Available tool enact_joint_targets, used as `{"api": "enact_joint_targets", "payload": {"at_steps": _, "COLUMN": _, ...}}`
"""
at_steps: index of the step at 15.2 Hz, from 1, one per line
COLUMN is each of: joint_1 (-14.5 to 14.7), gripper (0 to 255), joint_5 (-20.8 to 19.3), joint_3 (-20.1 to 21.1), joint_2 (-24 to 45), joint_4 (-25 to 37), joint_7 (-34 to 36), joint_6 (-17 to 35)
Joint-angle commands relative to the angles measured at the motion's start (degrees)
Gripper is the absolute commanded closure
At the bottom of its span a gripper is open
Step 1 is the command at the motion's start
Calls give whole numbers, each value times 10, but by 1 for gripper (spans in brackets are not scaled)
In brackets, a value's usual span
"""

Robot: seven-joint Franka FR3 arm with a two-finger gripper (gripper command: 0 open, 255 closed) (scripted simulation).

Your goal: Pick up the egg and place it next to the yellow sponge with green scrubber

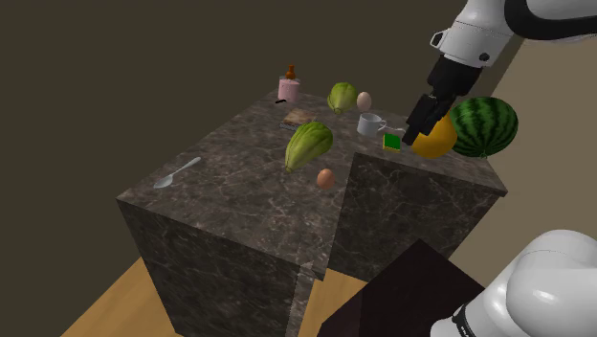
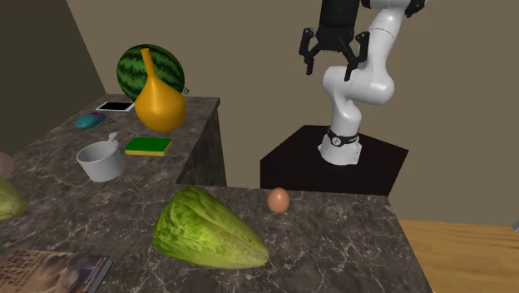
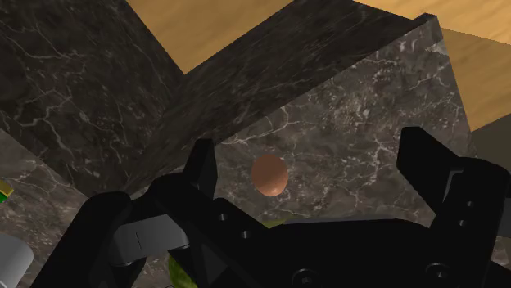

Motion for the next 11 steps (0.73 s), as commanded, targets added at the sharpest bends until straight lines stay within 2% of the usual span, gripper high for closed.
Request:
{"api": "enact_joint_targets", "payload": {"at_steps": 1, "joint_1": 0, "gripper": 0, "joint_5": 0, "joint_3": 0, "joint_2": 0, "joint_4": 0, "joint_7": 0, "joint_6": 0}}
{"api": "enact_joint_targets", "payload": {"at_steps": 11, "joint_1": -10, "gripper": 0, "joint_5": -53, "joint_3": 77, "joint_2": 161, "joint_4": -28, "joint_7": 57, "joint_6": 177}}
